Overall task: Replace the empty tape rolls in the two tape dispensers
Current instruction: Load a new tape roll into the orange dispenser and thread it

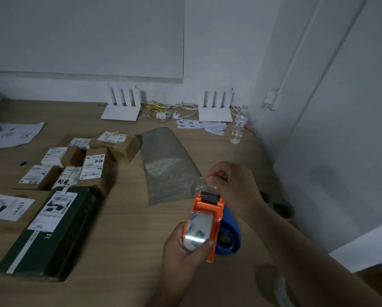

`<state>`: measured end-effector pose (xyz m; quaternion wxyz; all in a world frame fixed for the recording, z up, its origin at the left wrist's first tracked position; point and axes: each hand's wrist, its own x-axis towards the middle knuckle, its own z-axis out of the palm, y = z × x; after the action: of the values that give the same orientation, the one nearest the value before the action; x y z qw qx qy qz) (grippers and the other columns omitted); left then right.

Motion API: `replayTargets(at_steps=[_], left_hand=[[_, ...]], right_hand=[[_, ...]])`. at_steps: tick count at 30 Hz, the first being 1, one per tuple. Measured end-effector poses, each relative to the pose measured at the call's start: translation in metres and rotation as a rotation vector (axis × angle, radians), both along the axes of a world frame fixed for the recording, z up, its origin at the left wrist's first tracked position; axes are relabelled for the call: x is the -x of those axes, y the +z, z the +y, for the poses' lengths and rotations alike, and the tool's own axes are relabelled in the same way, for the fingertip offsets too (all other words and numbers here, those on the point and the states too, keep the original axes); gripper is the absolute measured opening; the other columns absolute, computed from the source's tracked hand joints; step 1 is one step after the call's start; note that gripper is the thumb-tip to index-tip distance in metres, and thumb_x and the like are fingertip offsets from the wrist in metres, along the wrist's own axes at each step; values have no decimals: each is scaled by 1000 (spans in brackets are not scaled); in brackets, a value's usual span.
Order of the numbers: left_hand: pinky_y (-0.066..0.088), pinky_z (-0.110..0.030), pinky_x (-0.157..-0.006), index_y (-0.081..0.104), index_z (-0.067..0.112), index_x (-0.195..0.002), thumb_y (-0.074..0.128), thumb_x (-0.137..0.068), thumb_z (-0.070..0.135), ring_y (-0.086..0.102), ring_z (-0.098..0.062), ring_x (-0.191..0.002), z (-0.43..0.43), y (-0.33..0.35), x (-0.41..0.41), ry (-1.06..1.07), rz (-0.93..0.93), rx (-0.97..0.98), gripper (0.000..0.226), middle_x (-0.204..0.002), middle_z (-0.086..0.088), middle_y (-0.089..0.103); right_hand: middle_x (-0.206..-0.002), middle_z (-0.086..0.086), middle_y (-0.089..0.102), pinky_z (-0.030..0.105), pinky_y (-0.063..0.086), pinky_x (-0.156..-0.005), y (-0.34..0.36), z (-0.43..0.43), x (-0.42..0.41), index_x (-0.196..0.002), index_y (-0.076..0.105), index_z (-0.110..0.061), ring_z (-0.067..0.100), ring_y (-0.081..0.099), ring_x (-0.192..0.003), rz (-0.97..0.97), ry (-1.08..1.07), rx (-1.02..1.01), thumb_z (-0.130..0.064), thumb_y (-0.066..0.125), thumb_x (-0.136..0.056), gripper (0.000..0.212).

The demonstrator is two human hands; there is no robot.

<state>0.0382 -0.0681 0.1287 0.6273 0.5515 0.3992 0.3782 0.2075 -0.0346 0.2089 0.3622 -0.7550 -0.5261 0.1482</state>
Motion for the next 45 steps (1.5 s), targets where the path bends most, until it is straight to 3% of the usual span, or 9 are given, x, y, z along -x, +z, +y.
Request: replayTargets(at_steps=[3, 8, 19, 25, 31, 34, 38, 45], left_hand=[[51, -16, -55, 68, 9, -92, 77, -71, -10, 68, -5, -62, 0, 3, -1, -15, -7, -1, 30, -72, 0, 75], [54, -18, -61, 63, 10, -104, 82, -60, -16, 73, -9, -74, 3, 5, -1, -75, -1, 3, 55, -85, 0, 78], [54, -23, -53, 70, 16, -81, 86, -66, 6, 70, -11, -62, 14, 7, -8, 110, 73, -95, 24, -72, -3, 75], [52, -28, -52, 68, 15, -73, 88, -65, 17, 64, -8, -55, 18, 6, -13, 168, 95, -75, 21, -64, -3, 72], [54, -37, -54, 69, 18, -72, 81, -54, 39, 65, -11, -55, 23, -3, -14, 174, 132, -46, 31, -64, -4, 72], [57, -43, -56, 69, 19, -75, 83, -53, 39, 69, -17, -59, 21, -7, -12, 154, 144, -19, 33, -67, -5, 73], [57, -33, -55, 69, 18, -79, 88, -57, 27, 70, -14, -62, 17, -6, -12, 114, 144, -69, 31, -71, -4, 75], [61, -43, -70, 65, 25, -93, 92, -48, 24, 74, -17, -77, 14, -7, -5, -16, 152, -115, 52, -85, -1, 77]], right_hand=[[-69, -13, 68, 11, 44, -61, 2, 2, -1, -78, 71, -24, -1, 63, -68, 5, 7, -17, -21, 69, -86, 8], [-68, -14, 67, 10, 43, -58, 8, 4, -2, -76, 70, -27, -1, 62, -65, -4, -2, -35, -19, 69, -84, 12], [-75, -12, 68, 14, 48, -65, 14, 2, 8, -78, 69, -23, -1, 62, -72, -22, -43, -100, -16, 64, -88, 13], [-76, -12, 65, 1, 40, -65, 12, -2, 13, -74, 63, -27, -2, 60, -79, -76, -9, -112, -17, 63, -89, 18], [-74, -14, 62, 2, 39, -65, 14, -4, 15, -73, 63, -25, -3, 58, -78, -138, 25, -177, -14, 62, -89, 20], [-75, -14, 63, 3, 40, -65, 16, -3, 15, -75, 66, -24, -2, 59, -78, -130, 37, -161, -15, 64, -88, 16], [-69, -13, 63, 3, 41, -64, 22, 2, 7, -76, 70, -22, 1, 60, -73, -87, -36, -172, -15, 68, -85, 12], [-70, -9, 69, 9, 43, -61, 30, 10, -2, -77, 73, -19, 3, 62, -65, -83, -69, -161, -16, 72, -82, 6]])
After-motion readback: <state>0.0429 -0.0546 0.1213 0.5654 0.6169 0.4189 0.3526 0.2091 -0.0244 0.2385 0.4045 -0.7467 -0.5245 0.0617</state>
